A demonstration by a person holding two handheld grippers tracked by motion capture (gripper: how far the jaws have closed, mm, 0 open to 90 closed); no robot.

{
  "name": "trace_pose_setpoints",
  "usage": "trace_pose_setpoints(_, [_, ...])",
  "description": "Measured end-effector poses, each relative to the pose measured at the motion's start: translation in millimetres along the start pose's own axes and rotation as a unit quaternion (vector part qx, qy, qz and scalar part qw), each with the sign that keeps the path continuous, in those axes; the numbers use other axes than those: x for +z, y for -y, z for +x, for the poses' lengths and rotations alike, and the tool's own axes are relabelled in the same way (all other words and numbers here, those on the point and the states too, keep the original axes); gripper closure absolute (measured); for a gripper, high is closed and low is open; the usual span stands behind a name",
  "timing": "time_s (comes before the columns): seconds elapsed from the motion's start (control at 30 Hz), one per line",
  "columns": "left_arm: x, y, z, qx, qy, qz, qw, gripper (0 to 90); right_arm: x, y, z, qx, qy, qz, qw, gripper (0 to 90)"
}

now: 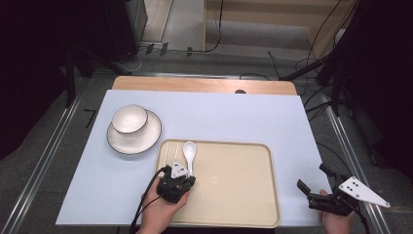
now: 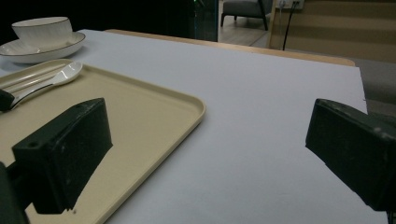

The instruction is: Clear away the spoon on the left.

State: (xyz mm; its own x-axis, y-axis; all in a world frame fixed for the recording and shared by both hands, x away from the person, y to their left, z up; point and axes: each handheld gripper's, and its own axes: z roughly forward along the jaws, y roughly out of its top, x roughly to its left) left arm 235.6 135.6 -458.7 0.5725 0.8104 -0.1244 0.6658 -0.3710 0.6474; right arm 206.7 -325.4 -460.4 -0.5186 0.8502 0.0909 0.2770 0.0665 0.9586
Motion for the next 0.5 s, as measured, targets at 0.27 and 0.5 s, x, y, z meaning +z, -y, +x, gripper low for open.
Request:
trace_pose_setpoints(0.27, [0.3,-1.2,10.5,-0.011,-0.004,0.003,0.9999,90.0,0.0,0.2,0.2,0.000,-0.001,0.000,1.0000,0.2])
trace_pose_setpoints(0.5, [-0.7,-1.7,18.6,-0.023,-0.007,0.004,0.9997,90.0,-0.2,0.2,0.0,0.000,0.000,-0.001,1.0000,0.2])
